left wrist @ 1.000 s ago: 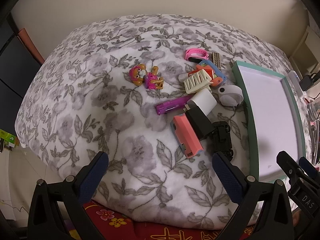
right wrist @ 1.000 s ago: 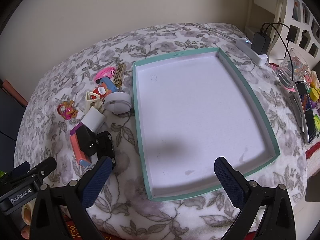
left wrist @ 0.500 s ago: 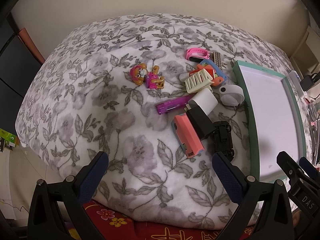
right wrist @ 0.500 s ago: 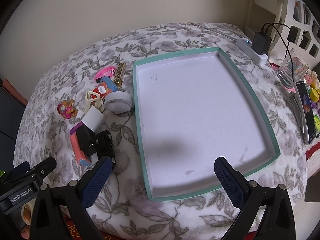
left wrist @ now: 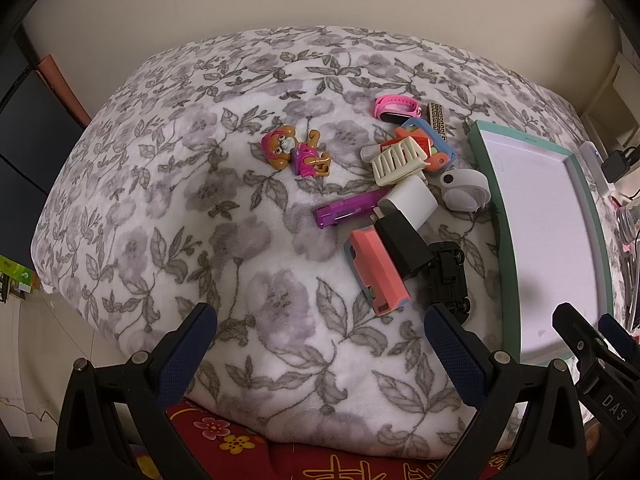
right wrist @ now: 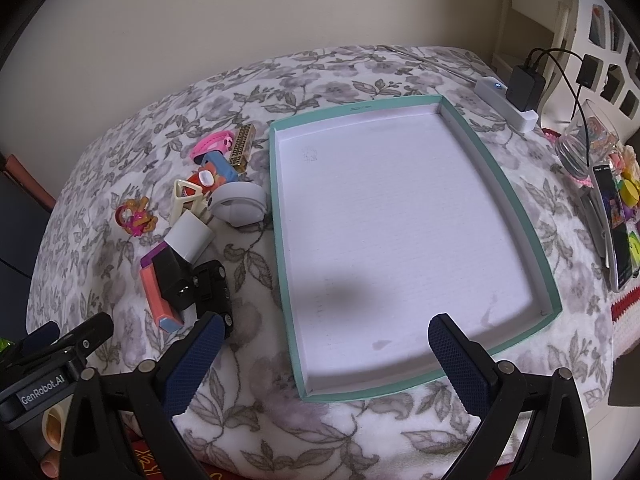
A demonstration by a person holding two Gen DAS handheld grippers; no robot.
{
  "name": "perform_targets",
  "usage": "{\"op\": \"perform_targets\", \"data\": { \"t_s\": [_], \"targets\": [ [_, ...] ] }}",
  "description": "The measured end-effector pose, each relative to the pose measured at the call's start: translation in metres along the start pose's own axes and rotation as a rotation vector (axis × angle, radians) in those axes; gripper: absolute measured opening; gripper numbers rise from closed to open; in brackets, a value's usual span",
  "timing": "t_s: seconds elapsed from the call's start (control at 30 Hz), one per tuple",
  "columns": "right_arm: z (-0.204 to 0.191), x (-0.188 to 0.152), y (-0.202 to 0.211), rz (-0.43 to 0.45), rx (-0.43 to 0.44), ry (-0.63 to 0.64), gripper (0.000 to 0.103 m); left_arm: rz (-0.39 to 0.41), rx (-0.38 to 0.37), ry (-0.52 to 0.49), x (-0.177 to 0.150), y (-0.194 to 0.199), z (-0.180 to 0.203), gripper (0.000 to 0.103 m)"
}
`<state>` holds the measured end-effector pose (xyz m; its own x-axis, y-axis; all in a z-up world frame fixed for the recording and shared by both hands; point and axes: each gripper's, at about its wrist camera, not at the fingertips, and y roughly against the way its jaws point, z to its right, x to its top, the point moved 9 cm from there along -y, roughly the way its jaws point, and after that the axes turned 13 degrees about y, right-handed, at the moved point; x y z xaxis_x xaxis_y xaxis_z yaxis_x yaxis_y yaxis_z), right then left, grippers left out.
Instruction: Organize rigid objects
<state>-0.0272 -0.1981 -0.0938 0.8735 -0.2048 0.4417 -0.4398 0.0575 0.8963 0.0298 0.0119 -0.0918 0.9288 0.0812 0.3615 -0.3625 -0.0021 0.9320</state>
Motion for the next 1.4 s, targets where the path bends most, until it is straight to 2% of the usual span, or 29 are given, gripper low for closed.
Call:
{"op": "perform_targets", "data": {
  "t_s": [0.23,0.47,0.6,0.83,1.2,1.3,1.37,1.4],
  "targets": [
    [-0.004,0.004,-0.002,0.006,0.008,0.012,0.103,-0.011,0.019,0.023,0.003,-0.006,-0.005,0.103],
    [-0.036,0.019,-0.022,-0.013,0.080,0.073,0.101,-0.071,0.122,0.111,0.018,-0.039,-0.025,0.103],
    [-0.057,0.023,-0.035,-0.025,0.083,0.141,0.097,-0.090,0.094,0.145,0.023,-0.048,-0.023,0.103],
    [-0.084,0.019,-0.057,-0.064,0.100,0.251,0.084,-0.117,0.027,0.113,0.025,-0.057,0.001,0.103],
    [-0.093,0.013,-0.082,-0.118,0.077,0.296,0.081,-0.158,0.020,0.063,0.019,-0.071,0.013,0.099],
    [-0.094,0.011,-0.088,-0.132,0.071,0.302,0.077,-0.159,0.028,0.051,0.017,-0.070,0.012,0.099],
    [-0.093,0.011,-0.089,-0.133,0.065,0.303,0.072,-0.181,0.049,0.036,0.013,-0.073,0.010,0.098],
    [-0.092,0.011,-0.090,-0.134,0.064,0.301,0.070,-0.197,0.035,0.036,0.010,-0.074,0.011,0.098]
  ]
}}
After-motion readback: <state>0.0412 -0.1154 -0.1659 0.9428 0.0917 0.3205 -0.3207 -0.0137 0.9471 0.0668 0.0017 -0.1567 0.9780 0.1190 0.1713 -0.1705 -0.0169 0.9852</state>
